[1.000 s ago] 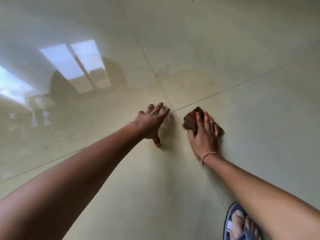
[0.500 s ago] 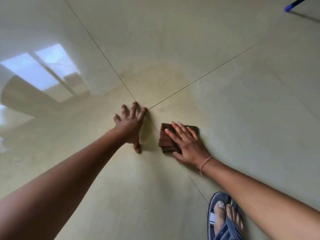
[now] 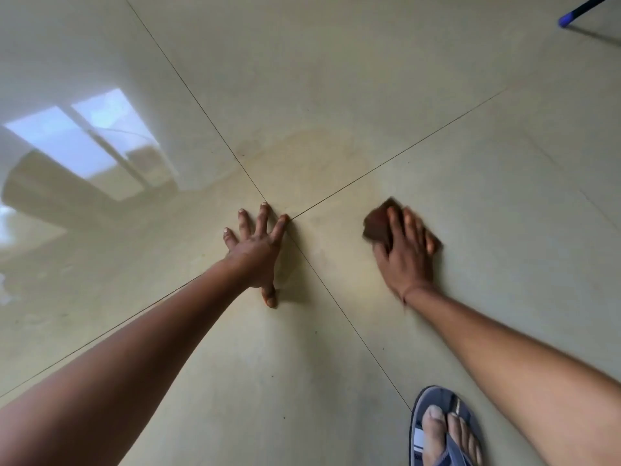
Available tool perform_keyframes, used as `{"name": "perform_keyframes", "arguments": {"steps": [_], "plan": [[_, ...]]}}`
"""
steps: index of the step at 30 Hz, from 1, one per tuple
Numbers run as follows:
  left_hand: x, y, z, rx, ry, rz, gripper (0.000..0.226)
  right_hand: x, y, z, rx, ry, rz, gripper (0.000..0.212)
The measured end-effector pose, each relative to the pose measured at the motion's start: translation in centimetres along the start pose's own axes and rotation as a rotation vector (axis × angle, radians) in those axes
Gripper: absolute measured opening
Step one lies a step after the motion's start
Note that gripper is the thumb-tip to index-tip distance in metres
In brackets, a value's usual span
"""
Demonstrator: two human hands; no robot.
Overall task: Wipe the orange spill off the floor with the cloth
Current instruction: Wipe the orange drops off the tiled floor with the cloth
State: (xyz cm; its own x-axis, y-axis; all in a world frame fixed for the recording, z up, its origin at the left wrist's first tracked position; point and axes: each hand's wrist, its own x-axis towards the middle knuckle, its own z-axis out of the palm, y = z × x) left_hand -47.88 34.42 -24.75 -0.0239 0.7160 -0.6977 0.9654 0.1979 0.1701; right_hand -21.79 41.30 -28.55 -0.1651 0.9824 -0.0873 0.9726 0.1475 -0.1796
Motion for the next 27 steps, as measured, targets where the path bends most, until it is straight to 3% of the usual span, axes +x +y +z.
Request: {"name": "perform_keyframes", "arguments": {"steps": [2, 3, 7, 9, 10, 13, 14, 15, 18, 21, 22, 24, 27], "plan": [[0.4, -0.2, 0.3, -0.016, 0.004, 0.004, 0.162, 4.1, -3.7, 0.3, 0.010, 0.055, 0.183, 0.065], [0.5, -0.3, 0.3, -0.024, 0.000, 0.008, 0.163, 4.7, -5.7, 0.8, 0.005, 0.053, 0.147, 0.065], [0.3, 0.0, -0.2, -0.039, -0.045, 0.000, 0.164, -0.3, -6.5, 1.5, 0.006, -0.140, -0.452, 0.074], [0.4, 0.6, -0.6, -0.026, -0.083, -0.020, 0.165, 0.3, -3.1, 0.5, -0.001, -0.188, -0.535, 0.077], [0.6, 0.9, -0.9, -0.016, -0.098, -0.039, 0.166, 2.0, -1.9, 0.3, -0.014, -0.162, -0.447, 0.075], [1.1, 1.8, -1.4, 0.002, -0.144, -0.107, 0.168, 8.3, -3.5, -0.3, -0.015, -0.017, 0.059, 0.068], [1.4, 2.2, -1.5, -0.002, -0.151, -0.125, 0.168, 9.6, -5.4, -0.1, -0.013, -0.002, 0.129, 0.067], [1.5, 2.4, -1.5, -0.005, -0.150, -0.140, 0.169, 9.9, -7.3, 0.4, -0.016, -0.010, 0.087, 0.067], [1.3, 2.5, -1.7, -0.010, -0.155, -0.164, 0.170, 5.6, -9.8, 1.6, 0.001, -0.134, -0.338, 0.071], [1.2, 2.7, -1.9, -0.011, -0.155, -0.166, 0.171, 2.4, -4.9, 0.2, -0.010, -0.250, -0.562, 0.079], [1.3, 2.7, -2.0, -0.012, -0.159, -0.173, 0.172, 3.5, -3.3, -0.1, -0.027, -0.249, -0.548, 0.079], [1.6, 2.8, -1.9, -0.011, -0.165, -0.194, 0.173, 7.2, -2.4, -0.4, -0.067, -0.172, -0.345, 0.074], [2.1, 2.8, -1.5, 0.001, -0.163, -0.206, 0.173, 11.6, -6.5, 0.5, -0.011, -0.034, -0.073, 0.069]]}}
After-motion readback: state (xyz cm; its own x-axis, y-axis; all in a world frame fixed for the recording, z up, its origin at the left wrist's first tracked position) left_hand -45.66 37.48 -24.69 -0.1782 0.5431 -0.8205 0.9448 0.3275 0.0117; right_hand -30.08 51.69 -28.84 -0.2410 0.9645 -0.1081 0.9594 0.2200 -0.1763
